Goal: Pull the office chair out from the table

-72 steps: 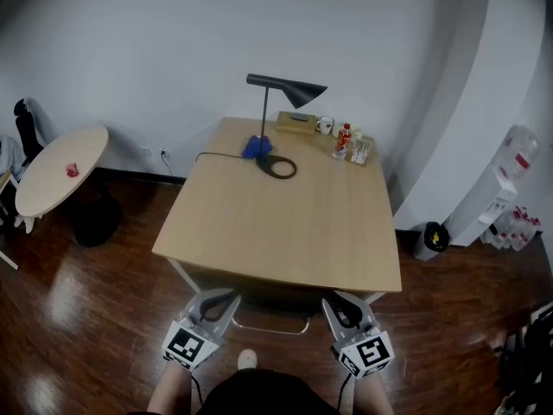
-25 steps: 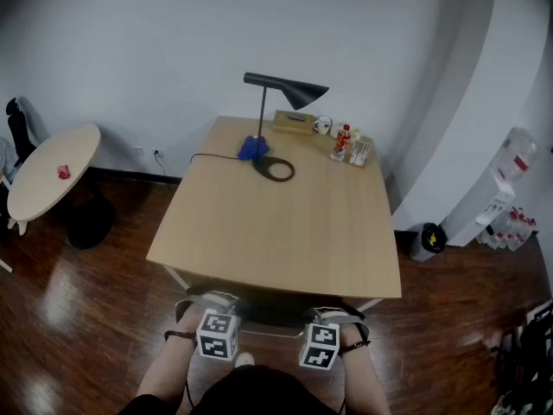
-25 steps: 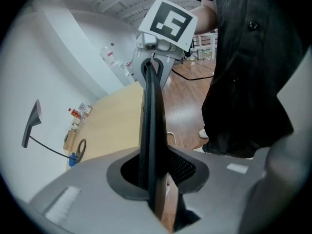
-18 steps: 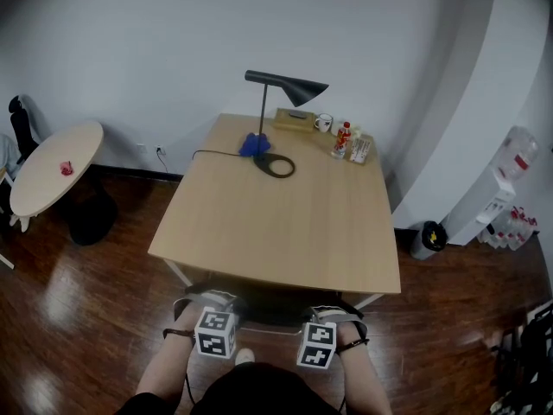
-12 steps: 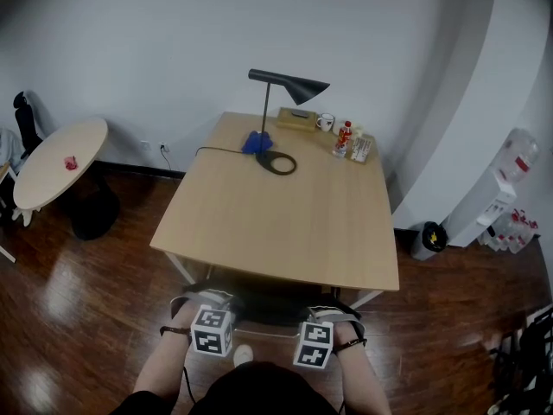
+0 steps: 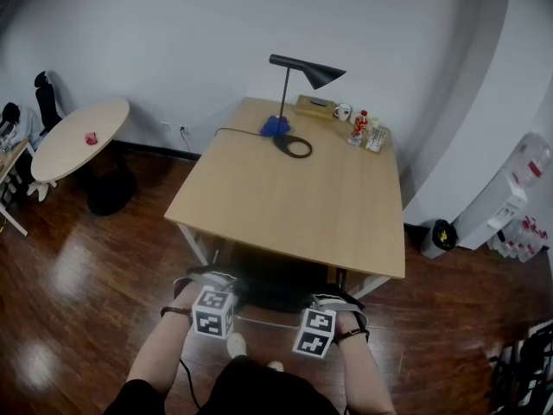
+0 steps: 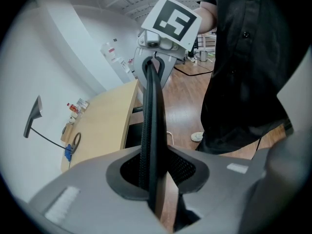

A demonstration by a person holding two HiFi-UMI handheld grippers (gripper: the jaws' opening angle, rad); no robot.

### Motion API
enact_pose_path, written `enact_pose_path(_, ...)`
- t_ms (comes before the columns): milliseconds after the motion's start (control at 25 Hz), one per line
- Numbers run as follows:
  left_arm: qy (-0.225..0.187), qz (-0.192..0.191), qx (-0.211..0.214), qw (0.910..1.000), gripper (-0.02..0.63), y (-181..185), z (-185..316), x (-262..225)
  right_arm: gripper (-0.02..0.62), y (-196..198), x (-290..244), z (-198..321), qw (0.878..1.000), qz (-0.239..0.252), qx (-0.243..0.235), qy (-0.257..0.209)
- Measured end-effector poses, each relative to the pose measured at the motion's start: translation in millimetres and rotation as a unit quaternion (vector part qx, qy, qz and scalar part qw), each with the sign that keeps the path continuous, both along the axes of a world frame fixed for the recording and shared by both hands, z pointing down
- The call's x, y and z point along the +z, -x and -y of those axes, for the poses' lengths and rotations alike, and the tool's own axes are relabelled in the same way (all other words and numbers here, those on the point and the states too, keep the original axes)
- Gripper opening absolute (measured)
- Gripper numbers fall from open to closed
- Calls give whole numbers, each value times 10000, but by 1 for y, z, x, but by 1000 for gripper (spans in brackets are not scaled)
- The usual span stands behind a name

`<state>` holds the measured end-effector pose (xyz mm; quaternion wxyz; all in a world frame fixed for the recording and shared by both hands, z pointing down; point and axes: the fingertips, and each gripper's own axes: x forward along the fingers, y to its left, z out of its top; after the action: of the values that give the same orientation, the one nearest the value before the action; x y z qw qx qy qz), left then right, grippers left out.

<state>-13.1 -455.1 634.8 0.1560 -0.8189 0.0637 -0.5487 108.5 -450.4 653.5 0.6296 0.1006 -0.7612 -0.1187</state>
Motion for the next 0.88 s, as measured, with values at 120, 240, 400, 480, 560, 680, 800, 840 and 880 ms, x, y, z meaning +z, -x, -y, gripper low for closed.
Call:
enact_pose_path(120,1,-8,-39,10000,98,1,-13,1,55,2,1,-11,10000,-12,-34,4)
enact_pose_path(240,49,-19,-10,10000,98,5,-29,1,55,5,0,-28,10000,-12,-1,86)
enact_pose_path(400,95,-8,90,9999,98,9,-44,-1,60,9,-2,-47,9998,-9,133,158)
enact_pose_path(480,118,0,154,9998,98,10,-52,-1,63,10,-2,-57,9996,10,202,210)
enact_pose_path(560,144,8,213,9997,98,10,-59,-3,64,11,-4,-65,9993,23,264,252)
enact_pose_path(680,190,20,238,9995,98,11,-75,-2,69,11,-3,-81,9989,32,327,321)
enact_pose_path(800,126,10,246,9996,98,10,-88,-1,69,10,-1,-95,9989,44,349,322)
enact_pose_path(840,120,2,248,9996,98,10,-93,-1,69,10,-1,-99,9988,52,350,324)
enact_pose_path(880,131,-6,249,9996,98,10,-98,-2,69,11,-2,-104,9988,57,352,334)
